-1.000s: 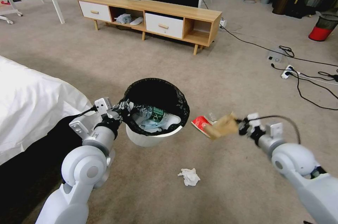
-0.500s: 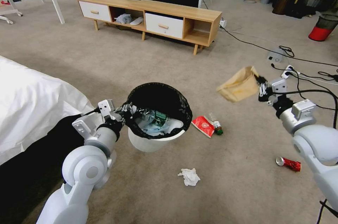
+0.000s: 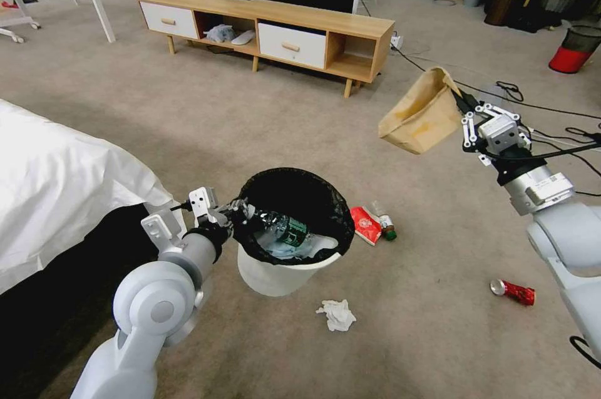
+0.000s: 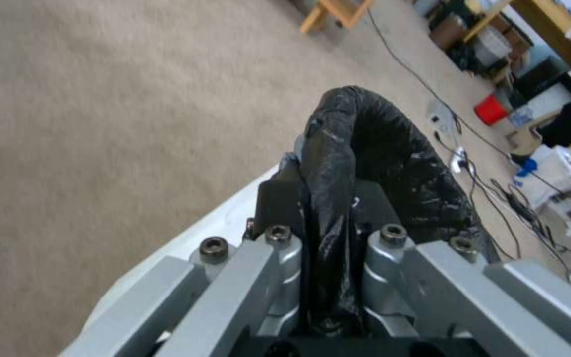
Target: Pick up the trash bin and place the garbage on the floor into it.
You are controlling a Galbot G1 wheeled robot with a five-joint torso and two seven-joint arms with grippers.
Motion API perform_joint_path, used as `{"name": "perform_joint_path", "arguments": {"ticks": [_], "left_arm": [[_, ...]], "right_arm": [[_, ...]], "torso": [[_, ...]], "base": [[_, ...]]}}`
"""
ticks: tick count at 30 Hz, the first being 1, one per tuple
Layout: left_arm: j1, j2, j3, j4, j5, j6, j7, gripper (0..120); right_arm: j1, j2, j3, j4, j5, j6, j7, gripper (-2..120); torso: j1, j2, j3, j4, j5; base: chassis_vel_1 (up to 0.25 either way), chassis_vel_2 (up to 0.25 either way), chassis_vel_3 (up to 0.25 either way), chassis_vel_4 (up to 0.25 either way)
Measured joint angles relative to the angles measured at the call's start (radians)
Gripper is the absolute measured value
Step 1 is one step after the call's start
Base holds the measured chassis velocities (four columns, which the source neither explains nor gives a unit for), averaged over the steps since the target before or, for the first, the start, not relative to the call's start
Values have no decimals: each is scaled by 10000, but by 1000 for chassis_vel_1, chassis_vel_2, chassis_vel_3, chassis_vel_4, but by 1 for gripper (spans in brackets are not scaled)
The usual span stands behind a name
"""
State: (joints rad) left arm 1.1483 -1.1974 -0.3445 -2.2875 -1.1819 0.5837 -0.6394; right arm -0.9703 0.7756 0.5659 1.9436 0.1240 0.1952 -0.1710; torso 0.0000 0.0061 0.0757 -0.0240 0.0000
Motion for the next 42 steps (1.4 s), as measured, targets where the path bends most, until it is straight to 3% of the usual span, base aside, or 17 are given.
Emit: {"name": "perform_joint_path", "arguments": {"ticks": [12,27,42], "left_arm": [[-127,128,214,-145,-1272,224,-571,7],[-245,61,192,17,-1305,238,-577,7],[-394,-111,226,373,-1220,191,-524,7]], "right_arm": [[1231,-253,-1533,-394,8,675,-845,0],[1641,-328,-2793,-676,-196,776,-1289,0],[736,-848,-3348,-793,-425,1027,-1862,0]], "torso": [[0,0,0,0,0],[0,0,0,0,0],[0,0,-1,0,1]], "base": [[0,0,0,0],[0,0,0,0],[0,0,0,0]]}}
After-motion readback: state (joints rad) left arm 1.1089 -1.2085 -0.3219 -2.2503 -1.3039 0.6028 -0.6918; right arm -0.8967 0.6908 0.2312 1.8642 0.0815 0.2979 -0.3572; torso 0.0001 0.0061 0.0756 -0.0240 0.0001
